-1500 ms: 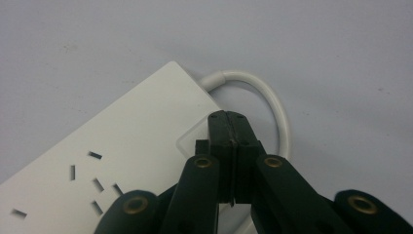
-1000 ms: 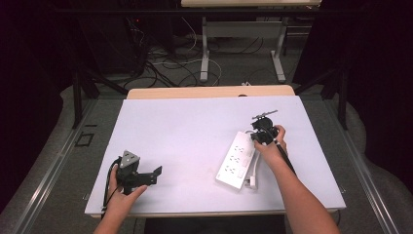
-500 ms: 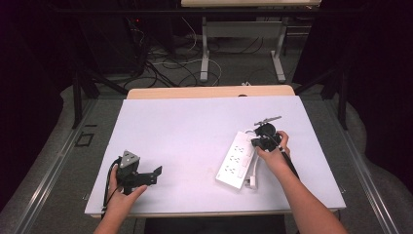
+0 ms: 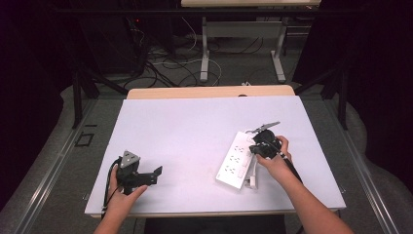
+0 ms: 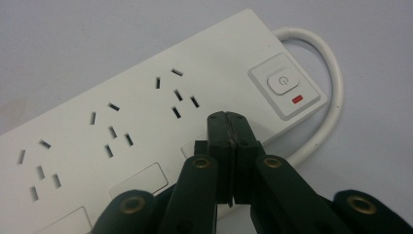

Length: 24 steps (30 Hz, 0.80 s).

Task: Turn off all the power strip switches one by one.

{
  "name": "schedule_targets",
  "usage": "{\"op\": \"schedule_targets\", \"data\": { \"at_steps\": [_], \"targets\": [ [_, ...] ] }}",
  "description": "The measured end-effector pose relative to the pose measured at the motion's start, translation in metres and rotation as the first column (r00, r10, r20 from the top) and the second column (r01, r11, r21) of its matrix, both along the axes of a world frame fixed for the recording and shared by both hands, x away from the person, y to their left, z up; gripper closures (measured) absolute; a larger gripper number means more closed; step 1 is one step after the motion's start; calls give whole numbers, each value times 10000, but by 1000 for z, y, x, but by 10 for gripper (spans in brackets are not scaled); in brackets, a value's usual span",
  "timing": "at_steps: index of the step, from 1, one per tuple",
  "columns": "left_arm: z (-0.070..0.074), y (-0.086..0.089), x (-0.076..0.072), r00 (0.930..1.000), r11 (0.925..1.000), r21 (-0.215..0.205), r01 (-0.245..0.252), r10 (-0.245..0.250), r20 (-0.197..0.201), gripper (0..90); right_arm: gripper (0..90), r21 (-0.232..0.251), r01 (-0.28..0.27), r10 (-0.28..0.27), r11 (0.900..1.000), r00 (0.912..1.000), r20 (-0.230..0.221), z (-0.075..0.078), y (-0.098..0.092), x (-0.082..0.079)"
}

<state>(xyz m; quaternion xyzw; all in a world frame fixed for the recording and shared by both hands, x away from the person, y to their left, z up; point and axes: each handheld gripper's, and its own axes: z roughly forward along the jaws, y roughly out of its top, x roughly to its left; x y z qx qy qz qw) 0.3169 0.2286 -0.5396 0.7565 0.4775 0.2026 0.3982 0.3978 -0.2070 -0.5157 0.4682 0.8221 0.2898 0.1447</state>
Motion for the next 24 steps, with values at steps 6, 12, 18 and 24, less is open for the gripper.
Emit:
{"op": "schedule_targets", "data": {
  "at_steps": [6, 12, 18, 24],
  "targets": [
    [0, 0, 0, 10000, 10000, 11, -1, 1, -7, 37, 900, 112, -214, 215, 9997, 9997, -136, 1, 3, -4],
    [0, 0, 0, 10000, 10000, 20, 4, -4, -5, 38, 900, 78, -418, 420, 9991, 9989, -193, 1, 7, -7],
    [0, 0, 0, 10000, 10000, -50, -20, 20, -42, 39, 900, 73, -442, 444, 9990, 9987, -237, -1, 8, -7],
    [-1, 0, 0, 10000, 10000, -1, -5, 5, 19, 40, 898, -30, -488, 487, 9988, 9984, -269, -2, 8, -8]
  ]
}}
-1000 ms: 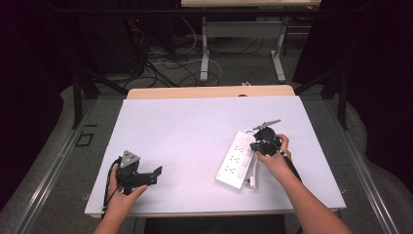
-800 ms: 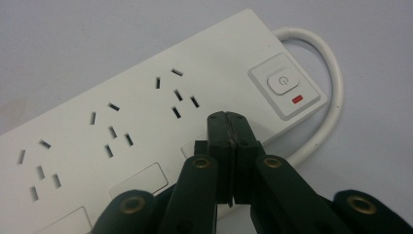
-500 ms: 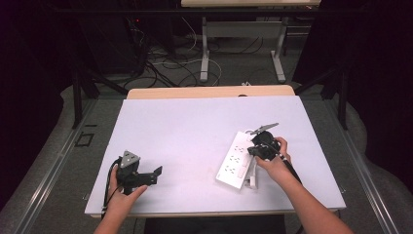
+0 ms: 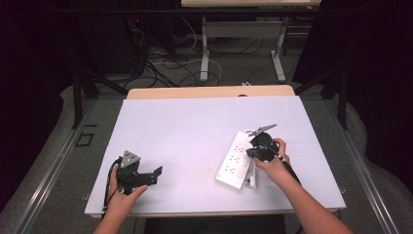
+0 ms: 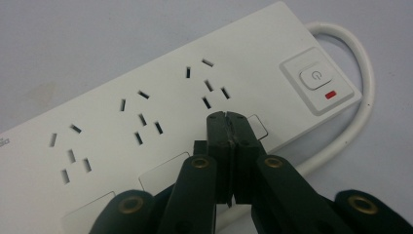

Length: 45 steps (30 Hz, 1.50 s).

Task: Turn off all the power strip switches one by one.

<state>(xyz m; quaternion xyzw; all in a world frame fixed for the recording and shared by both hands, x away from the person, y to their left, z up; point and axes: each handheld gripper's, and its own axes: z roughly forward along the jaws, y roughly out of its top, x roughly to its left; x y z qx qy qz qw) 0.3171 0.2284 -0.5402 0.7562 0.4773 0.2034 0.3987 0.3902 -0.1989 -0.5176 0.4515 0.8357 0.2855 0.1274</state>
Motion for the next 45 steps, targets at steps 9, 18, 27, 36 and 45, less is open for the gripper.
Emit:
{"op": "schedule_targets", "data": {
  "at_steps": [9, 18, 27, 36, 45],
  "targets": [
    [0, 0, 0, 10000, 10000, -10, 0, 0, -6, 40, 893, 77, 74, -74, 9999, 10000, 7, -1, 1, 0],
    [0, 0, 0, 10000, 10000, -8, -3, 3, -7, 40, 892, 0, -70, 70, 10000, 10000, 40, -1, 1, -1],
    [0, 0, 0, 10000, 10000, 2, 0, 0, -1, 40, 892, 47, -21, 20, 10000, 9999, 146, -2, 1, -1],
    [0, 0, 0, 10000, 10000, 16, 6, -6, -6, 40, 900, 493, 66, -77, 9988, 9997, 238, -7, -1, -3],
    [0, 0, 0, 10000, 10000, 6, -1, 1, -1, 41, 900, 220, 98, -100, 9997, 9999, 90, -6, -2, -3]
  ]
}}
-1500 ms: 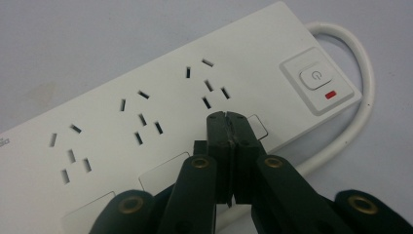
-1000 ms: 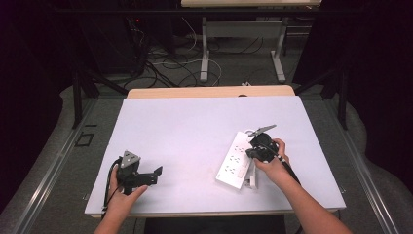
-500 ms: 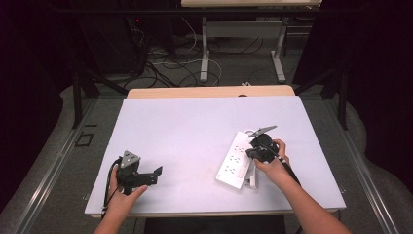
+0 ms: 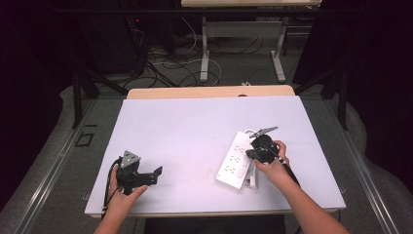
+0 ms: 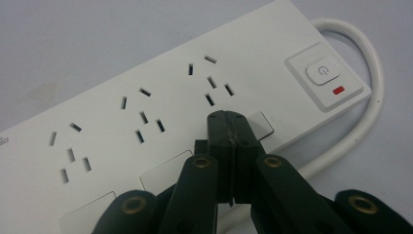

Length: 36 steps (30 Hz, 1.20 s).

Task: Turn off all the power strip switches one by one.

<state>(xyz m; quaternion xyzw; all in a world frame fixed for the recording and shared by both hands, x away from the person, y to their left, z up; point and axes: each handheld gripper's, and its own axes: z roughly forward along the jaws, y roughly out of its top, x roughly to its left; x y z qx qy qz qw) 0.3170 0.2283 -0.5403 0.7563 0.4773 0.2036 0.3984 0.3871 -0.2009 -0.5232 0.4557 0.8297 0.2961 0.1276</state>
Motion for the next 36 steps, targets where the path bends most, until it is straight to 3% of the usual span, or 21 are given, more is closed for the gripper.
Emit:
{"op": "schedule_targets", "data": {
  "at_steps": [10, 36],
  "targets": [
    [-1, -1, 0, 10000, 10000, -44, 1, -2, -24, 41, 900, 150, 47, -48, 9999, 10000, 86, 0, 1, 0],
    [0, 0, 0, 10000, 10000, 46, 8, -8, 22, 43, 900, 102, -810, 808, 9967, 9966, 182, 6, 10, -18]
  ]
}}
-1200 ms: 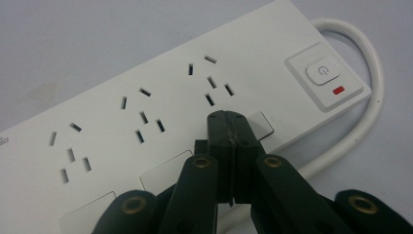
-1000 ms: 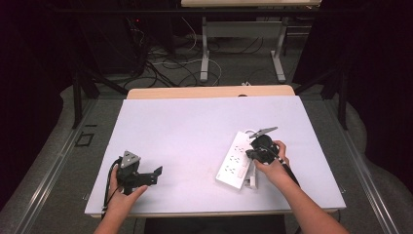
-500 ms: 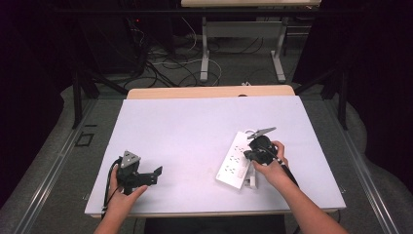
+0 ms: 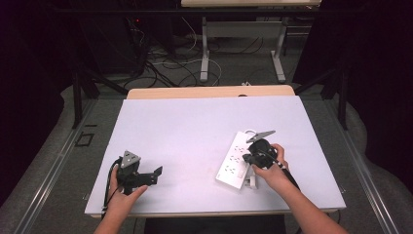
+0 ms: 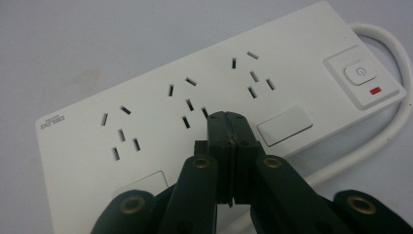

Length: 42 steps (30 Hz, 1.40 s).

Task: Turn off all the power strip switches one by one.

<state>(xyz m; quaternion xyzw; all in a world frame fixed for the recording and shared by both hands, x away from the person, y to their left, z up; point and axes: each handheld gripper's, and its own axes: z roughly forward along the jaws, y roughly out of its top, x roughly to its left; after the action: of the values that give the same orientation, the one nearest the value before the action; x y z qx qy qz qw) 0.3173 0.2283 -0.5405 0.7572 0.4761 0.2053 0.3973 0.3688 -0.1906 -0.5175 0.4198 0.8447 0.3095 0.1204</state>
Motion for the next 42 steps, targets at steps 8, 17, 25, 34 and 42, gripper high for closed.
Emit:
{"op": "schedule_targets", "data": {
  "at_steps": [8, 17, 25, 34, 42],
  "targets": [
    [0, 0, 0, 10000, 10000, 3, 5, -5, -3, 43, 900, 63, -152, 153, 9999, 9999, -11, -1, 2, -4],
    [0, 0, 0, 10000, 10000, 17, 7, -7, -4, 43, 900, 17, -341, 342, 9994, 9994, -39, -1, 6, -9],
    [0, -1, 0, 10000, 10000, -81, -12, 11, -92, 44, 900, -56, -364, 364, 9993, 9993, -64, -2, 5, -10],
    [-1, -1, 0, 10000, 9999, -101, -26, 25, -85, 44, 900, -55, -382, 382, 9993, 9993, -29, -3, 6, -12],
    [0, 0, 0, 10000, 10000, 35, 5, -4, -55, 44, 900, -67, -416, 416, 9991, 9991, -25, -4, 5, -13]
  ]
}}
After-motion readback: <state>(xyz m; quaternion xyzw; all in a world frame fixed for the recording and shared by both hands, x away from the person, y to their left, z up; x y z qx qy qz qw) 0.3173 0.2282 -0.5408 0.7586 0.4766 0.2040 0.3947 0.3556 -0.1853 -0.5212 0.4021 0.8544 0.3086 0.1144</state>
